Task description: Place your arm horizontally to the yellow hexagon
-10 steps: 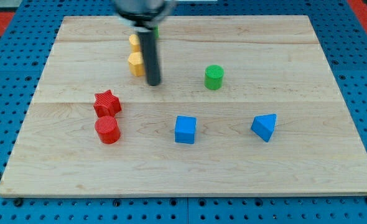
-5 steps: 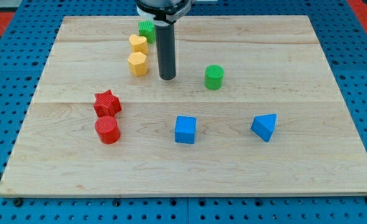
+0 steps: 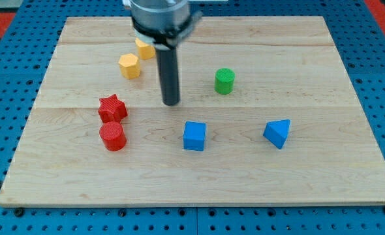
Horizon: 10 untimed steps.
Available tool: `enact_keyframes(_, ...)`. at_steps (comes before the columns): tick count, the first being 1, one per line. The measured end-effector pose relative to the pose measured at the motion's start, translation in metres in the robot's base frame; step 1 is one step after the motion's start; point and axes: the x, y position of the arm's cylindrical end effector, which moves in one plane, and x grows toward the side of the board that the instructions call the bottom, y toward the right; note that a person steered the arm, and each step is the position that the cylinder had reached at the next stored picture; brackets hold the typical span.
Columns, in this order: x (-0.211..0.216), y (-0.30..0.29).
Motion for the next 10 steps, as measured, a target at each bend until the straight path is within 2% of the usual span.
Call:
enact_keyframes(2, -0.012, 0.086)
enact_keyframes(4, -0.016, -0.022)
enact_keyframes(5, -0.020, -0.055)
enact_keyframes(6, -0.020, -0.055)
enact_keyframes(7, -0.042, -0.094)
enact_keyframes(8, -0.071, -0.174)
enact_keyframes(9, -0.101, -0.204)
enact_keyframes(10, -0.102, -0.204)
